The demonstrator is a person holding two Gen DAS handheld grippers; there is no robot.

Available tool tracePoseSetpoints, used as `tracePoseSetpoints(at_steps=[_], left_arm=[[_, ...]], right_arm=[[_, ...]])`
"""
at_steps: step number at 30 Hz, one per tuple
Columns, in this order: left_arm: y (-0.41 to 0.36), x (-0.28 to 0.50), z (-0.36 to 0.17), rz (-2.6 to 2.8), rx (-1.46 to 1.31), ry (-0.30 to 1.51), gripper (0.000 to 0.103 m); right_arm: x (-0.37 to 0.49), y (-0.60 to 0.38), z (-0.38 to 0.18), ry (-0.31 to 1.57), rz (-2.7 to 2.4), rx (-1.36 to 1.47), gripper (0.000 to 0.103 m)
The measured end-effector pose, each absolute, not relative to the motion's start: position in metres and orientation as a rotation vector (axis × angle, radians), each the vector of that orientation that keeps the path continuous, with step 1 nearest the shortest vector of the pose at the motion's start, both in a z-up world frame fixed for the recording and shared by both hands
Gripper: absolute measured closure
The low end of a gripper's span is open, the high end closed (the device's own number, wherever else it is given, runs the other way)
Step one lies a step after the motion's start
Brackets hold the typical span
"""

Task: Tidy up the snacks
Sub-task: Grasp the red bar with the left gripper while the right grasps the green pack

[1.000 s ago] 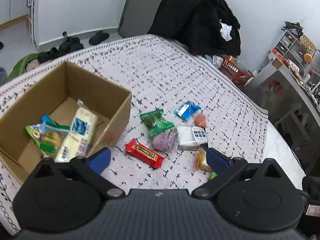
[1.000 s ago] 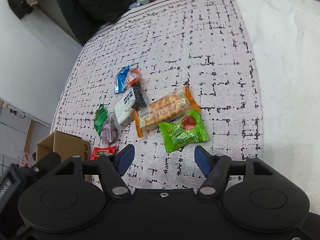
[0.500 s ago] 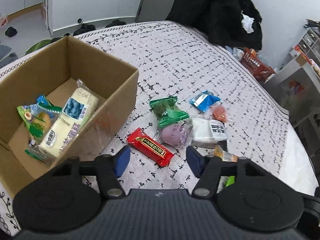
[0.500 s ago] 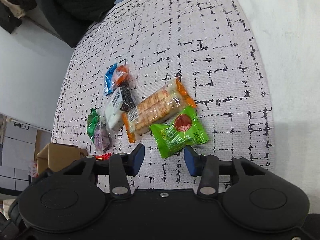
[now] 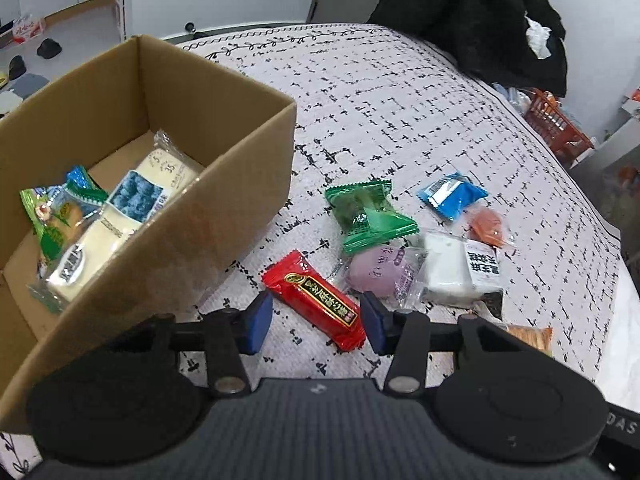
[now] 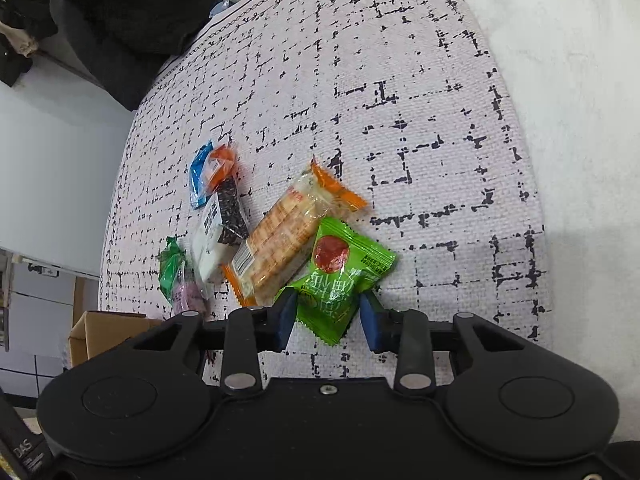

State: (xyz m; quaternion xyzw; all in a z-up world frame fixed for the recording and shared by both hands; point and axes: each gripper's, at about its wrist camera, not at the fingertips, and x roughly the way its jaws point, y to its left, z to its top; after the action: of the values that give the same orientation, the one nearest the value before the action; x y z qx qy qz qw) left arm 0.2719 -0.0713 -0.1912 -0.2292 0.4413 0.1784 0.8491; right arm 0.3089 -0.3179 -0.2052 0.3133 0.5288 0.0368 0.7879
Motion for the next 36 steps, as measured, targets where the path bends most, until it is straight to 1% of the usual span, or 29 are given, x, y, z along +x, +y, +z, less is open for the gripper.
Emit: tracePoseSetpoints(at_steps=[9, 23, 24, 27, 28, 32, 34, 35, 36], left_arm=[[-0.074, 0.284, -0.202, 0.414, -0.479, 0.948, 0.055], [-0.073, 0.272, -0.201, 0.421, -0.425, 0.963, 0.056], [-0.074, 0.273, -0.201, 0.418, -0.424, 0.955, 0.056], [-0.075, 0.278, -0.199, 0.412, -0.415, 0.939, 0.056], [-0.076, 0.28, -0.198, 0.41, -0.406, 0.934, 0.056], [-0.077, 0.286, -0.202, 0.406, -0.394, 0.946, 0.056], [-0.077, 0.287, -0.205, 0.406, -0.39, 0.953, 0.06], [-0.077, 0.287, -0.206, 0.408, -0.389, 0.952, 0.064], [-0.076, 0.287, -0.207, 0.405, -0.392, 0.95, 0.072]], right_arm=[[0.31, -0.319, -0.207, 1.122, 0.083, 0.692, 0.065], [0.308, -0.317, -0.204, 1.093, 0.061, 0.657, 0.065], [0.308, -0.317, -0.203, 1.091, 0.06, 0.655, 0.064], [0.307, -0.318, -0.201, 1.076, 0.056, 0.657, 0.054], [0.307, -0.318, -0.201, 1.069, 0.054, 0.658, 0.053], [0.311, -0.317, -0.203, 1.063, 0.051, 0.653, 0.053], [0.313, -0.316, -0.204, 1.057, 0.047, 0.657, 0.053], [0.314, -0.316, -0.205, 1.052, 0.045, 0.658, 0.053], [0.315, -0.317, -0.205, 1.048, 0.042, 0.659, 0.053]])
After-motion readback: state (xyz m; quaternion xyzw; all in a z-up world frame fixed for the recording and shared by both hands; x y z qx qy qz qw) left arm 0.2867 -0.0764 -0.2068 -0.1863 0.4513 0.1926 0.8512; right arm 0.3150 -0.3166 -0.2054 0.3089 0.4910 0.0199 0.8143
